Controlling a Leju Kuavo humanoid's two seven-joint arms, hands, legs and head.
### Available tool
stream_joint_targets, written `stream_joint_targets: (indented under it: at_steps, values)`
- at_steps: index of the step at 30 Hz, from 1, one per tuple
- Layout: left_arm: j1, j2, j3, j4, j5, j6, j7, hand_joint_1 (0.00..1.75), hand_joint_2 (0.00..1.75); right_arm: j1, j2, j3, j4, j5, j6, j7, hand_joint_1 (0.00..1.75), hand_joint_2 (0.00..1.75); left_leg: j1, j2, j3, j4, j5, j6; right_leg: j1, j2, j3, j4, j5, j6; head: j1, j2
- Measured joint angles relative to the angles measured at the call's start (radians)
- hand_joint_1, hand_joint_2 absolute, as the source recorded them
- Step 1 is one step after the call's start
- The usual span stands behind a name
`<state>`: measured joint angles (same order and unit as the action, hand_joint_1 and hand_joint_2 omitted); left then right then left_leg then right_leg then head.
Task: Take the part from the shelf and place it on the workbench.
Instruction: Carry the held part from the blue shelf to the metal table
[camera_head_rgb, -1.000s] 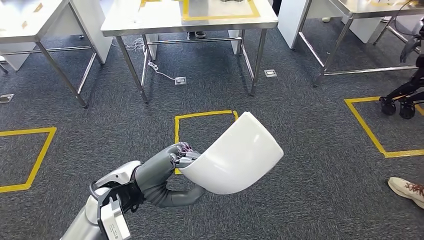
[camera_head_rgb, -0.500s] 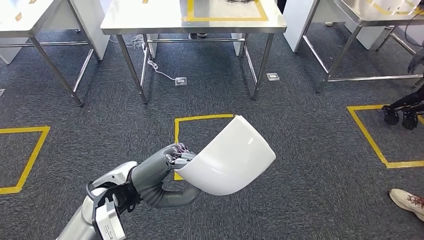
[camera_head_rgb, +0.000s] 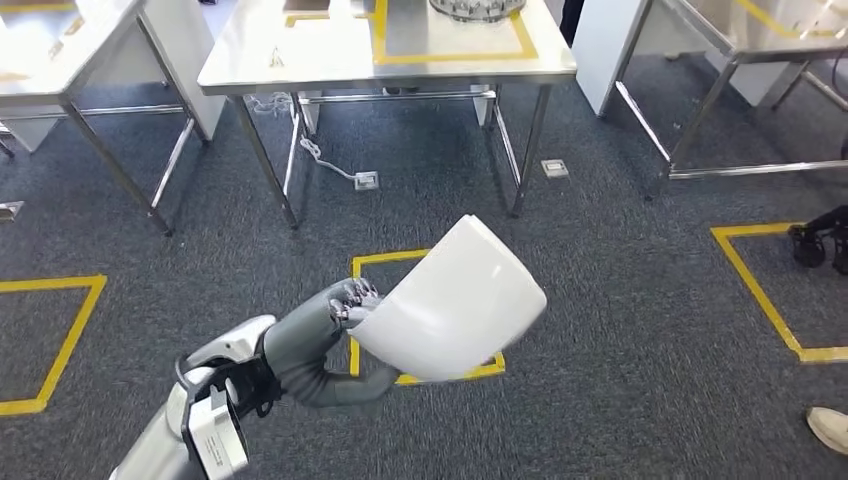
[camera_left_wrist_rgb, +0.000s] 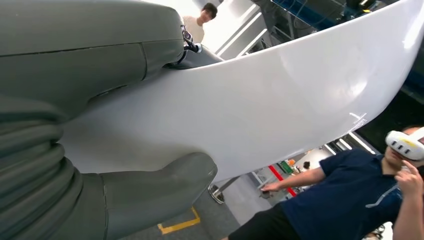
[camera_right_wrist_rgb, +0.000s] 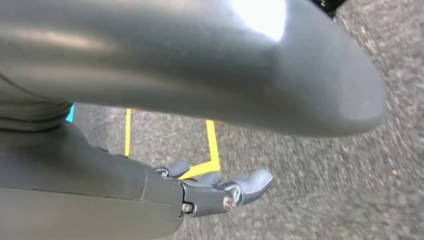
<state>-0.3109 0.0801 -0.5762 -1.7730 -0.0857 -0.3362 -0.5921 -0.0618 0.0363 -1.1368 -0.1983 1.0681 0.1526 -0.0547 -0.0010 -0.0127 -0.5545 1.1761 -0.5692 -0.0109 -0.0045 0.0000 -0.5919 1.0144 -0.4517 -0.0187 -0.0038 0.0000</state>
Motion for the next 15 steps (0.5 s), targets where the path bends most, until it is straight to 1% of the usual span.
stream_joint_targets:
  at_steps: [1,2,3,4,5,6,7,8,9,10,12,13,14,15]
  values:
    - [0.001,0.000,-0.001,0.001,0.002,0.000,0.000,1.75,1.75,0.000,0.000,0.000,0.000,0.000,0.000,0.000,0.00,0.00,0.001,0.001,-0.044,0.060,-0.026,-0.003,0.000,0.000,0.007,0.000,-0.008,-0.002,-0.004,0.000]
    - [0.003,0.001,-0.001,0.002,0.003,0.000,0.001,1.75,1.75,0.002,0.000,0.000,0.000,0.000,0.000,0.001,0.00,0.00,0.003,0.001,-0.085,0.104,-0.058,-0.006,0.000,0.000,0.016,0.000,-0.018,-0.003,-0.007,0.000]
    - [0.006,0.002,-0.002,0.003,0.003,0.000,0.002,1.75,1.75,0.003,0.000,0.000,0.000,0.000,0.000,0.001,0.00,0.00,0.004,0.001,-0.115,0.124,-0.084,-0.007,0.000,0.001,0.027,0.000,-0.028,-0.003,-0.009,0.000]
    - [0.007,0.002,-0.003,0.004,0.004,0.000,0.002,1.75,1.75,0.005,0.000,0.000,0.000,0.000,0.000,0.001,0.00,0.00,0.004,0.002,-0.131,0.116,-0.092,-0.009,0.000,0.001,0.039,0.000,-0.039,-0.002,-0.010,0.000]
    - [0.008,0.002,-0.003,0.004,0.004,0.000,0.003,1.75,1.75,0.007,0.000,0.000,0.000,0.000,0.000,0.001,0.00,0.00,0.005,0.003,-0.133,0.079,-0.073,-0.009,-0.001,0.002,0.054,0.000,-0.050,-0.001,-0.012,0.000]
    - [0.008,0.003,-0.004,0.005,0.004,0.000,0.003,1.75,1.75,0.007,0.000,0.000,0.000,0.000,0.000,0.001,0.00,0.00,0.005,0.004,-0.125,0.024,-0.029,-0.009,-0.001,0.002,0.068,0.000,-0.062,0.001,-0.013,0.000]
    - [0.008,0.003,-0.004,0.005,0.004,0.000,0.003,1.75,1.75,0.007,0.000,-0.001,0.000,0.000,0.000,0.001,0.00,0.00,0.004,0.007,-0.117,-0.038,0.034,-0.007,0.000,0.002,0.080,0.001,-0.073,0.005,-0.014,0.000]
    - [0.009,0.003,-0.004,0.006,0.004,0.000,0.004,1.75,1.75,0.006,0.001,-0.001,0.000,0.000,0.000,0.002,0.00,0.00,0.004,0.009,-0.110,-0.085,0.082,-0.001,0.002,0.003,0.090,0.003,-0.085,0.009,-0.015,0.000]
    - [0.009,0.003,-0.005,0.007,0.004,0.000,0.005,1.75,1.75,0.005,0.001,-0.001,0.000,0.000,0.000,0.003,0.00,0.00,0.003,0.012,-0.104,-0.114,0.121,0.006,0.003,0.004,0.096,0.004,-0.097,0.016,-0.016,0.000]
    - [0.009,0.002,-0.005,0.008,0.004,0.000,0.006,1.75,1.75,0.004,0.001,-0.001,0.000,0.000,0.000,0.005,0.00,0.00,0.002,0.012,-0.100,-0.126,0.138,0.014,0.005,0.004,0.102,0.009,-0.104,0.023,-0.016,0.000]
    - [0.005,-0.002,-0.006,0.007,0.003,0.001,0.009,1.75,1.75,0.002,0.000,-0.001,0.000,0.000,-0.001,0.006,0.00,0.00,0.004,0.010,-0.084,-0.127,0.134,0.030,0.006,0.004,0.105,0.030,-0.105,0.035,-0.013,0.000]
    - [0.004,-0.005,-0.006,0.007,0.003,0.001,0.009,1.75,1.75,0.000,0.000,-0.001,0.000,0.000,-0.001,0.006,0.00,0.00,0.005,0.008,-0.076,-0.129,0.129,0.036,0.006,0.003,0.096,0.058,-0.100,0.040,-0.012,0.000]
    - [0.003,-0.007,-0.007,0.006,0.002,0.001,0.009,1.75,1.75,-0.002,0.000,-0.001,0.000,0.001,-0.001,0.005,0.00,0.00,0.007,0.008,-0.067,-0.130,0.123,0.041,0.004,0.003,0.070,0.099,-0.100,0.044,-0.010,0.000]
    - [0.005,-0.009,-0.007,0.006,0.000,0.001,0.009,1.75,1.75,-0.005,0.000,-0.001,0.000,0.002,0.000,0.005,0.00,0.00,0.007,0.008,-0.060,-0.131,0.116,0.045,0.002,0.003,0.034,0.152,-0.109,0.048,-0.008,0.000]
